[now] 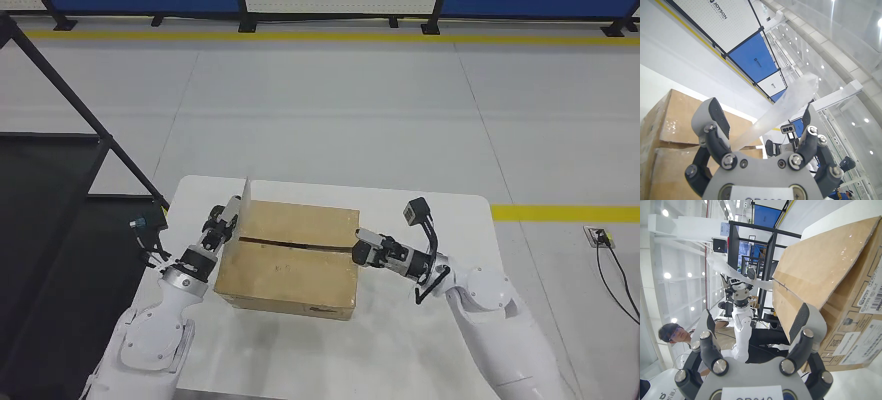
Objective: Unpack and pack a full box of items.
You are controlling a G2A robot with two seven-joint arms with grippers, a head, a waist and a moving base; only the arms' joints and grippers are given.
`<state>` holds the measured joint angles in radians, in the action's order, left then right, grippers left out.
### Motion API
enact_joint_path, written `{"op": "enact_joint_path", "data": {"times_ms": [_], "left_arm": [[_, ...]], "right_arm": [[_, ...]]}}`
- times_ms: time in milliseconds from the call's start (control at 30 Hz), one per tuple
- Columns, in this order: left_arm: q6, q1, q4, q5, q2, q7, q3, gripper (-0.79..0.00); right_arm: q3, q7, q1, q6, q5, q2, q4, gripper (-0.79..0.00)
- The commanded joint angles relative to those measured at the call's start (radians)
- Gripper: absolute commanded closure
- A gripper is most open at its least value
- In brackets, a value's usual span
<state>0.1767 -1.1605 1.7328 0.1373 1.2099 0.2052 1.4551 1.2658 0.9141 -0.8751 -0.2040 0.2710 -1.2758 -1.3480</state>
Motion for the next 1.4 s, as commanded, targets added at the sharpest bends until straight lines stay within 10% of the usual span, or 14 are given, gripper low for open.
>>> {"op": "enact_joint_path", "data": {"times_ms": [0,1133,1367], "left_arm": [[-0.001,0.002,0.002,0.003,0.001,0.001,-0.004,-0.785],[-0.012,0.030,-0.022,-0.005,0.013,0.024,-0.062,-0.785],[0.049,-0.068,0.062,-0.083,0.004,-0.026,0.071,-0.785]], "right_arm": [[0.008,0.003,-0.009,0.000,0.004,0.003,-0.008,-0.785],[0.002,0.005,-0.009,-0.021,0.044,0.021,0.005,-0.785],[0.009,0.002,-0.021,-0.025,0.047,0.026,0.001,-0.785]]}}
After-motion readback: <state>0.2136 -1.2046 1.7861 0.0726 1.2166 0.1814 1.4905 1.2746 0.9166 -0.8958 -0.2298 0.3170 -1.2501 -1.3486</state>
